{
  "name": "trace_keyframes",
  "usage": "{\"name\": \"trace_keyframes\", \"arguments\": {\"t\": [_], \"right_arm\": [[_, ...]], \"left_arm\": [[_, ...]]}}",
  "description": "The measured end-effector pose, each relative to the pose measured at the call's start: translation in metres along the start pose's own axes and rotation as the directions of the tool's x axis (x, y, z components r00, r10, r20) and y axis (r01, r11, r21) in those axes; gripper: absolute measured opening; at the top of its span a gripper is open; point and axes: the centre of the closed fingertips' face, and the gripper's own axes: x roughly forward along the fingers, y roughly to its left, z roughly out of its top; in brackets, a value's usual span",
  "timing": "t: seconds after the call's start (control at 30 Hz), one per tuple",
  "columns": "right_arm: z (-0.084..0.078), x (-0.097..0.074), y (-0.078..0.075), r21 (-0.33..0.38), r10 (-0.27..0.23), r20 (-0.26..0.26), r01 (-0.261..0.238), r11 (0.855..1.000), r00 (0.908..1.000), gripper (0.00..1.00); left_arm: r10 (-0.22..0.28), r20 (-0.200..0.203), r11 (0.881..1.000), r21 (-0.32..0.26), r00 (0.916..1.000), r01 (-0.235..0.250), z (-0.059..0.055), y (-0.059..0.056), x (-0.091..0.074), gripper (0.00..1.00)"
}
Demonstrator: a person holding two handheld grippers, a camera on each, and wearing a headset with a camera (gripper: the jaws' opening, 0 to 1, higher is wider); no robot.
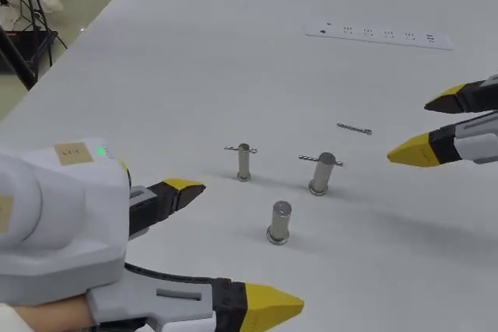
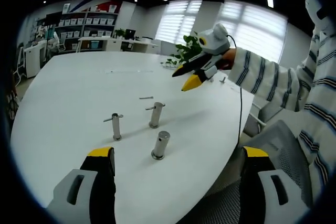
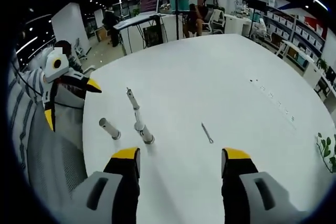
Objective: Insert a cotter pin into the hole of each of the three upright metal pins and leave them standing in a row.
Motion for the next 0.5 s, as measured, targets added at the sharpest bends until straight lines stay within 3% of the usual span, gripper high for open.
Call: {"name": "trace_keyframes", "arguments": {"t": [0.1, 0.27, 0.5], "right_arm": [[0.000, 0.009, -0.009, -0.064, -0.017, -0.049, 0.014, 0.998, 0.9987, 0.56], [0.005, 0.025, -0.013, -0.080, -0.002, -0.065, -0.003, 0.997, 0.9979, 0.51], [0.012, 0.046, -0.030, -0.080, -0.028, -0.085, 0.021, 0.997, 0.9960, 0.39]], "left_arm": [[0.011, 0.010, 1.000, -0.010, 0.9999, -0.011, 0.002, 0.003, -0.001, 0.99], [0.025, 0.016, 0.999, -0.024, 0.9995, -0.025, 0.003, 0.005, -0.003, 0.97], [0.037, 0.024, 0.998, -0.043, 0.9991, -0.036, 0.004, 0.006, -0.005, 0.96]]}}
